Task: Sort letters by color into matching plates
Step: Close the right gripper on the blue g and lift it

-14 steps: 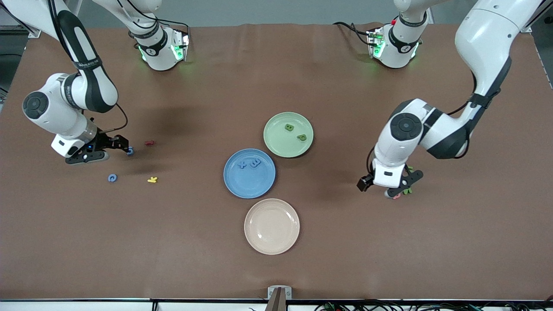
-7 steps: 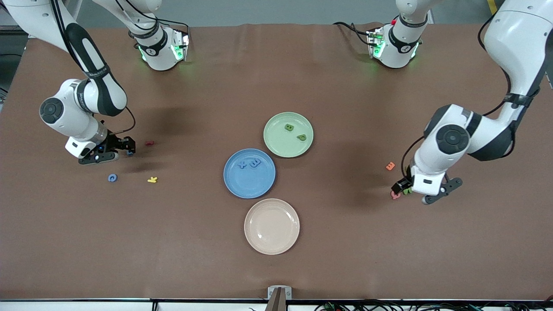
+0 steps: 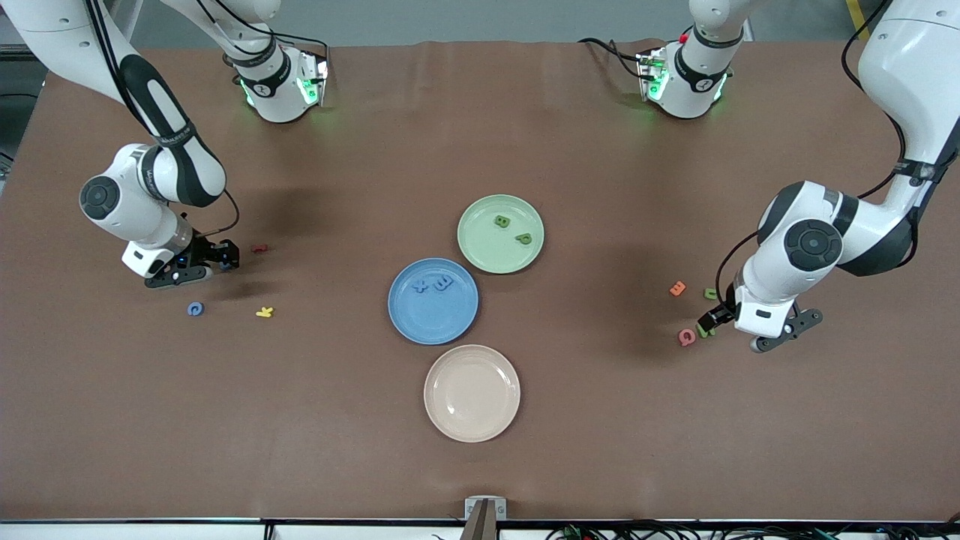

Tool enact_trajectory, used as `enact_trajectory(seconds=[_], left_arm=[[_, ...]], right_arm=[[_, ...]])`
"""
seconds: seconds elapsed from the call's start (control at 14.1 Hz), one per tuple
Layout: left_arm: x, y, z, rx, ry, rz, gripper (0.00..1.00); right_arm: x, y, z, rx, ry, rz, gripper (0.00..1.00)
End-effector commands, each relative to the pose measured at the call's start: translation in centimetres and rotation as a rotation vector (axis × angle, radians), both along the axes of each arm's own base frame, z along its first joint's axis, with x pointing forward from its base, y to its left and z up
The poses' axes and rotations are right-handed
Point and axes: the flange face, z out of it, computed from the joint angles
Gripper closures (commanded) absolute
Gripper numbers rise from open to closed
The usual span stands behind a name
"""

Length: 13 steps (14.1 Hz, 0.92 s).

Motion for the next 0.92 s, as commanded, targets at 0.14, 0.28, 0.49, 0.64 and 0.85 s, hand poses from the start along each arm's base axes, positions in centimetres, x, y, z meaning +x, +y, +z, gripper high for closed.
enact_trajectory(seconds=[0.14,0.28,0.49,0.64,0.85], left_arm=[[-0.6,1.0,0.4,0.018,0.005,-0.004,0.07],[-0.6,1.5,0.3,0.017,0.008,-0.004,0.07],[-0.9,1.4,-0.1,0.019,0.017,-0.015,0.07],[-1.1,1.7,-0.3,0.018,0.026,-0.018,0.07],[-1.6,1.7,-1.4,0.011,0.047,-0.022,0.07]], right_arm=[[-1.4,-0.5,-0.8,0.003,0.004,0.013,0.37],[-1.5,-0.5,-1.0,0.004,0.009,0.013,0.43],[-1.6,-0.5,-1.2,0.005,0.012,0.013,0.54],[-1.6,-0.5,-1.2,0.005,0.01,0.013,0.6],[-1.5,-0.5,-1.4,0.004,0.002,0.013,0.73]])
